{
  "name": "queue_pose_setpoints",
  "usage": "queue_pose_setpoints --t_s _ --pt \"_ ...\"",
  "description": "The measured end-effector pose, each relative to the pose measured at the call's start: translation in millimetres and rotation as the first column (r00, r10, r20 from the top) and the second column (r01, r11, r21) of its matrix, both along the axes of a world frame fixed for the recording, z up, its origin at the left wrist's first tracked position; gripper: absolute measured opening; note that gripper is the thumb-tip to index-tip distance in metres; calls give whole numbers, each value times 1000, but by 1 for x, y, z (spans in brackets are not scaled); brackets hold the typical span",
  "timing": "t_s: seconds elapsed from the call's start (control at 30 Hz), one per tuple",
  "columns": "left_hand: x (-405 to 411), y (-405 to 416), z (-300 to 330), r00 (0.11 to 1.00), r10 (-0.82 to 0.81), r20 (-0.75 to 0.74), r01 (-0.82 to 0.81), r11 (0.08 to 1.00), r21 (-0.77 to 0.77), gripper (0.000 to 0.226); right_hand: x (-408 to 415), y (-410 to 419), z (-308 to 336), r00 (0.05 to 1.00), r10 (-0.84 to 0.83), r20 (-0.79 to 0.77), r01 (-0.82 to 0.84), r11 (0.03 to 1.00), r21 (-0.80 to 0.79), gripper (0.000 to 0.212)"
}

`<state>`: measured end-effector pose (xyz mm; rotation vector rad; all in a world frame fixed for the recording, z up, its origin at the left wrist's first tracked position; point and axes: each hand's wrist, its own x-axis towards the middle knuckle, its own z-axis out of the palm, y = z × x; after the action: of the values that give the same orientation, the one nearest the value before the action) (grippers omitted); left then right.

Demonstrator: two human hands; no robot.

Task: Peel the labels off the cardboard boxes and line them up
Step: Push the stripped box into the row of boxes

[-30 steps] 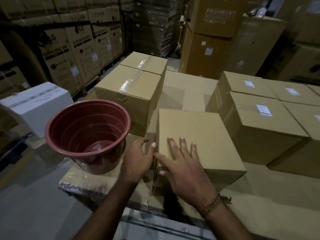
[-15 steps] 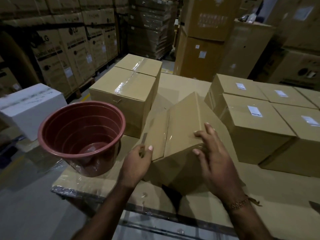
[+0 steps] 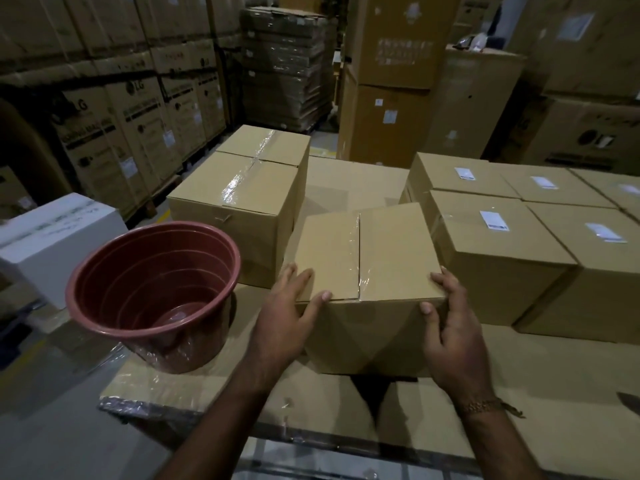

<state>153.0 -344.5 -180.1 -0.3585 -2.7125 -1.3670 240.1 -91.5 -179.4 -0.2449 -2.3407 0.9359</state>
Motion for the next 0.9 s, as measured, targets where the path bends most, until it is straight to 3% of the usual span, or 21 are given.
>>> queue_pose_setpoints --t_s 0.17,0.3,0.43,0.67,0.9 --pt "-19 -2 -17 991 -121 -50 122 992 13 65 -7 8 -17 993 -114 32 105 973 205 53" --pt "-25 10 -16 985 -38 -170 26 997 -72 57 -21 17 -29 974 -147 174 60 902 428 73" --pt "-26 18 -17 973 42 -227 -67 993 -101 52 -39 17 -25 942 -223 250 58 843 534 80" --pt "-41 20 2 946 135 -295 -179 976 -125 44 -82 14 -17 907 -263 328 25 812 584 81" --pt "-125 13 49 929 127 -347 -189 970 -150 43 -151 13 -1 893 -280 353 43 833 551 78"
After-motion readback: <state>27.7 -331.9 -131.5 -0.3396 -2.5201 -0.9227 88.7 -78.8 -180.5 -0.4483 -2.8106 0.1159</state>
